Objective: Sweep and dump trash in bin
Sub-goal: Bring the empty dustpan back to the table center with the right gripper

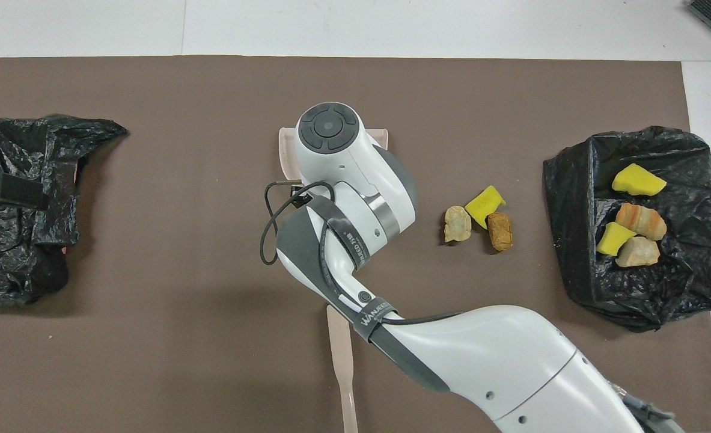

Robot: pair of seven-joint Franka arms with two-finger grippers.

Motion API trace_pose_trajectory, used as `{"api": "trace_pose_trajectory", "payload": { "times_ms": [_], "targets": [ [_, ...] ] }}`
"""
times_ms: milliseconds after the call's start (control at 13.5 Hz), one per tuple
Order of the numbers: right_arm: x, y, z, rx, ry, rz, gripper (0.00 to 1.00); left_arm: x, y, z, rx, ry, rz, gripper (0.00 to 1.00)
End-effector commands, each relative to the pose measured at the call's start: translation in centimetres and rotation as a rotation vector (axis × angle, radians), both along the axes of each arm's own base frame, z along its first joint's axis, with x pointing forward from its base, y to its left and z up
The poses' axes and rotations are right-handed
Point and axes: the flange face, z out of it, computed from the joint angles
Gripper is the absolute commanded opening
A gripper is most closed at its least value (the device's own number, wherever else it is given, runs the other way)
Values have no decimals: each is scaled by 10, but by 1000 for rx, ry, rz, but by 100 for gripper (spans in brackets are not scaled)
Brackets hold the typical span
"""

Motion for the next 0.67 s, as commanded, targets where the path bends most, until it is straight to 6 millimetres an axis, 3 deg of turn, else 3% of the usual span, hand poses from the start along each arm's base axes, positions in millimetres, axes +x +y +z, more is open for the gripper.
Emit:
{"api": "trace_pose_trajectory", "payload": {
  "times_ms": [0, 74, 297, 445, 593],
  "targets": [
    [-5, -6, 32, 37, -21, -13, 78, -4, 2, 3, -10, 2, 6, 100],
    [-10, -6, 39, 32, -20, -11, 86, -4, 3, 3, -10, 2, 7, 100],
    [-53, -17, 54, -7, 1, 12, 91, -4, 3, 3, -10, 2, 7, 100],
    [-92, -23, 59, -19, 33, 26, 91, -4, 3, 3, -10, 2, 7, 100],
    [-140, -8, 56, -6, 61, 59, 90, -4, 2, 3, -10, 2, 6, 100]
  ]
}}
